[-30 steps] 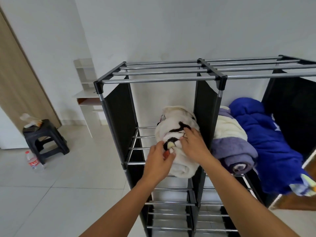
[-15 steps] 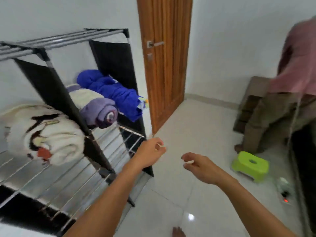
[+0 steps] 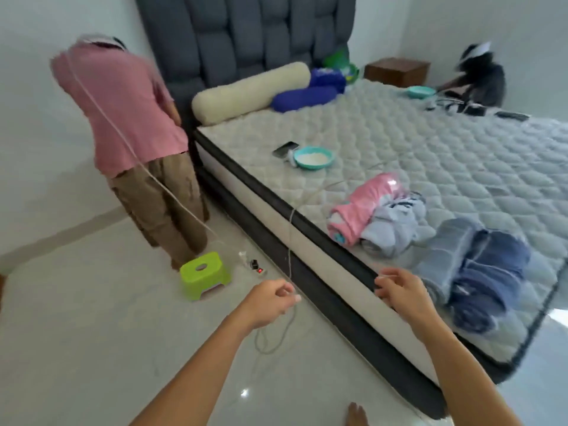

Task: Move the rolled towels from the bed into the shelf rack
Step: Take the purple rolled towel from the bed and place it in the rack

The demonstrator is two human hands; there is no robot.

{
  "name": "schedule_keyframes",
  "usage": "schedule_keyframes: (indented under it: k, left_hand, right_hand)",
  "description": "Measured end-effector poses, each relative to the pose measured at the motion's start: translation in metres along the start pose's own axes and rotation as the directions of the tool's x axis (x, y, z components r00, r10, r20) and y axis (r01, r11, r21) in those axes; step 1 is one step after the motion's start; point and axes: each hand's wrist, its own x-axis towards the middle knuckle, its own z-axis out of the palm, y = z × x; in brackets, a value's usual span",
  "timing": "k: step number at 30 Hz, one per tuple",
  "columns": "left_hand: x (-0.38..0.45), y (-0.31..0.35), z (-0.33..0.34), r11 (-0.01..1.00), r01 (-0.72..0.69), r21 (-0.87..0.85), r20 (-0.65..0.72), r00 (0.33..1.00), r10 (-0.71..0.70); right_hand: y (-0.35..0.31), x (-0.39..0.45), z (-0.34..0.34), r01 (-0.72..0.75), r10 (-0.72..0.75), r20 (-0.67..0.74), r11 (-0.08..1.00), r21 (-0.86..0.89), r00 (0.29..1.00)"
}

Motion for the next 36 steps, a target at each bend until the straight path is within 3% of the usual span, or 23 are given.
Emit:
schedule_keyframes:
  k: [9, 13, 17, 22, 24, 28, 32, 36]
  left_hand:
    - [0.169, 0.108, 0.108, 0.995, 0.066, -0.068, 0.246, 0.968, -0.047]
    - [0.209, 0.137, 0.16, 0.984, 0.143, -0.105, 0.386, 0.918, -0.093]
    - [0.24, 0.164, 0.215, 0.96, 0.252, -0.125, 0.571, 0.809, -0.138]
    - [0.254, 0.18, 0.273, 0.896, 0.441, 0.053, 0.772, 0.551, -0.317]
    - [0.253, 0.18, 0.289, 0.861, 0.495, 0.118, 0.797, 0.47, -0.379]
    - [0.25, 0.177, 0.312, 0.796, 0.582, 0.164, 0.799, 0.395, -0.454]
    - [0.252, 0.181, 0.333, 0.732, 0.66, 0.17, 0.78, 0.363, -0.509]
    - [0.257, 0.183, 0.36, 0.657, 0.747, 0.103, 0.752, 0.374, -0.543]
  right_hand:
    - [0.08, 0.1, -0.122, -0.247, 0.243, -0.205, 0.969, 0.006, 0.948]
    - [0.083, 0.121, -0.157, -0.34, 0.344, -0.271, 0.938, 0.061, 0.899]
    - [0.08, 0.131, -0.181, -0.377, 0.373, -0.363, 0.924, 0.062, 0.854]
    - [0.081, 0.132, -0.195, -0.434, 0.419, -0.469, 0.897, 0.084, 0.777]
    - [0.08, 0.132, -0.201, -0.475, 0.466, -0.459, 0.874, 0.106, 0.756]
    - [0.081, 0.146, -0.222, -0.534, 0.509, -0.452, 0.841, 0.08, 0.733]
    - [0.09, 0.186, -0.256, -0.534, 0.472, -0.423, 0.845, -0.034, 0.774]
    - [0.111, 0.245, -0.289, -0.478, 0.383, -0.376, 0.856, -0.198, 0.843]
